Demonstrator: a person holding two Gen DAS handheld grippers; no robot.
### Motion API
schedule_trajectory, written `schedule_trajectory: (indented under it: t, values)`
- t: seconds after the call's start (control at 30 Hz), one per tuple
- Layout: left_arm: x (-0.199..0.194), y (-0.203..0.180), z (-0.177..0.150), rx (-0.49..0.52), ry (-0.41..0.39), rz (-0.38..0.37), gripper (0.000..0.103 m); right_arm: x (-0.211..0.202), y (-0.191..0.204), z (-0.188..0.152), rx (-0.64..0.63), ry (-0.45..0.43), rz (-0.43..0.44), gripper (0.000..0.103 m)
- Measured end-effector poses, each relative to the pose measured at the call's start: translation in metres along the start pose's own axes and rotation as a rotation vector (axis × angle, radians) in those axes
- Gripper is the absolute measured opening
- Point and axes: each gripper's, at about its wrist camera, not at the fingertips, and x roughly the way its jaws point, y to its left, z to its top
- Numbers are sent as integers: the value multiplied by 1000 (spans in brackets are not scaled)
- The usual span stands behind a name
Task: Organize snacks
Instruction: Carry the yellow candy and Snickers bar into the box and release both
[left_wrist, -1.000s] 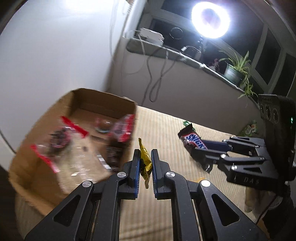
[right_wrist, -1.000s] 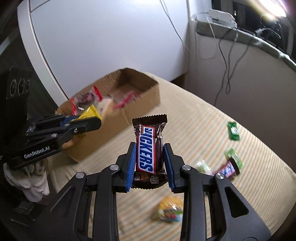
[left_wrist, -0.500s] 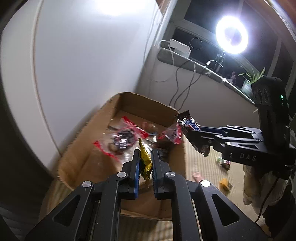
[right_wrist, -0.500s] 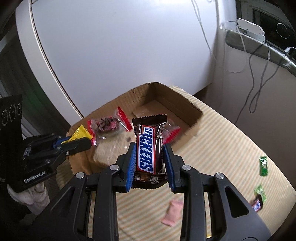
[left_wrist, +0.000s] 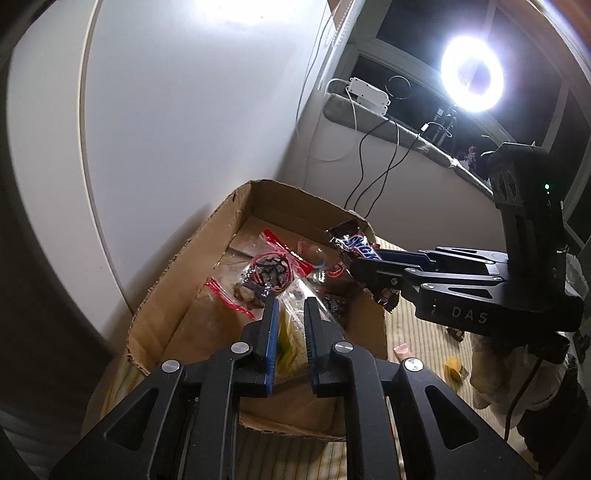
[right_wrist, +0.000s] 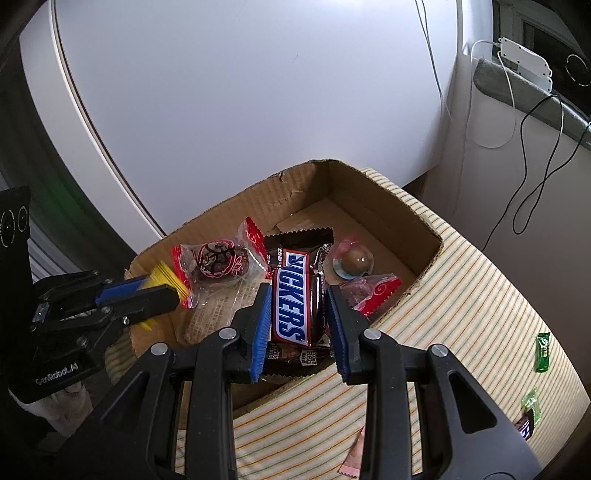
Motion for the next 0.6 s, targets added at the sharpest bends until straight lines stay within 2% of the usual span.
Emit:
schedule_trajectory:
  t: [0.03, 0.07, 0.1, 0.13, 0.43, 0.53, 0.6]
  values:
    - [0, -1, 0, 0, -1, 3, 29, -2, -1, 1, 3, -4, 0, 37]
    - [-1, -2, 1, -1, -4, 6, 33, -4, -2, 0, 8, -12, -2, 44]
    - [-2, -2, 1, -2, -9, 8, 39, -7, -3, 1, 13, -22, -6, 57]
    - [-2, -3, 1, -3, -11, 10, 41, -11, -4, 1, 16, -36, -5, 64]
    - [-11, -14, -2, 7, -19, -11, 41, -41, -22, -13, 49, -65, -39, 65]
    - [-12, -25, -4, 22, -18, -30, 41, -56, -34, -24, 76, -82, -61, 74]
    - [-12, -34, -6, 37, -18, -46, 41, -67, -42, -32, 93, -93, -77, 74]
